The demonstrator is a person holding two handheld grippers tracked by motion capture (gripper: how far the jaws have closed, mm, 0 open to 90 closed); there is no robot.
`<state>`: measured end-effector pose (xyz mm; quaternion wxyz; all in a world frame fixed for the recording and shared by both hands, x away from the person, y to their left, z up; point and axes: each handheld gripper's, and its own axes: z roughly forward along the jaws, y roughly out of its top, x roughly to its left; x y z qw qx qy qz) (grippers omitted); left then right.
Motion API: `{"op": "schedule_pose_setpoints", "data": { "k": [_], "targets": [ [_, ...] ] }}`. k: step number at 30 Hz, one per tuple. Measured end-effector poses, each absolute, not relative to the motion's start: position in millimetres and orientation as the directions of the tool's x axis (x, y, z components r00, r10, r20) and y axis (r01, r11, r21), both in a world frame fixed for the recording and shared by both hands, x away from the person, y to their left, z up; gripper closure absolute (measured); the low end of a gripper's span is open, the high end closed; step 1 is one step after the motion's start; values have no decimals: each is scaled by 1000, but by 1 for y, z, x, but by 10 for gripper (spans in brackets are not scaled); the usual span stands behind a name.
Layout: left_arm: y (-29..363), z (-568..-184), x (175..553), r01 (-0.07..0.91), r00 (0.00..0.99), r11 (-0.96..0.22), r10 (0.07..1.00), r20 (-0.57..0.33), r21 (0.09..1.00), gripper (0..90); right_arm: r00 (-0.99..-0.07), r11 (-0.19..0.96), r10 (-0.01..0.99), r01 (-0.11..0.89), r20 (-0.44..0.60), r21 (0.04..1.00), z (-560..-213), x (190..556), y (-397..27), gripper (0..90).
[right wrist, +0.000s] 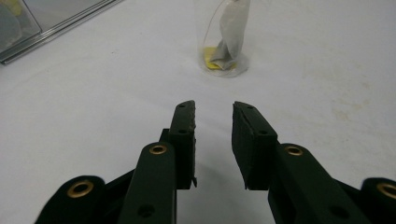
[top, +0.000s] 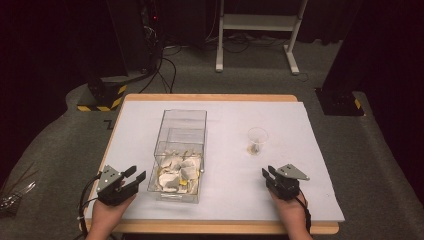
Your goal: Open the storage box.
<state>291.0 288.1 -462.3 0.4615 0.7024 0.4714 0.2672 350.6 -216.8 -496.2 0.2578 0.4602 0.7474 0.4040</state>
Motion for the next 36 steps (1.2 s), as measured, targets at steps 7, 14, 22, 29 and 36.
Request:
{"op": "schedule_pose_setpoints", "data": {
  "k": [7, 14, 22, 29, 36],
  "targets": [
    [294, -457, 272, 415, 400, -175, 916, -6, 893, 512, -449, 228, 893, 487, 18, 843, -496, 352, -221, 696],
    [298, -463, 250, 435, 418, -162, 908, -40, 886, 472, -440, 214, 898, 487, 26, 847, -495, 353, -223, 696],
    [289, -472, 239, 431, 449, -144, 890, -73, 891, 430, -437, 212, 899, 492, 29, 844, -496, 354, -223, 696],
    [277, -479, 235, 427, 495, -166, 866, -76, 889, 420, -435, 209, 900, 493, 32, 844, -496, 354, -224, 696],
    [268, -480, 235, 410, 523, -191, 851, -58, 892, 426, -433, 207, 901, 494, 32, 845, -495, 353, -224, 693]
  ]
}}
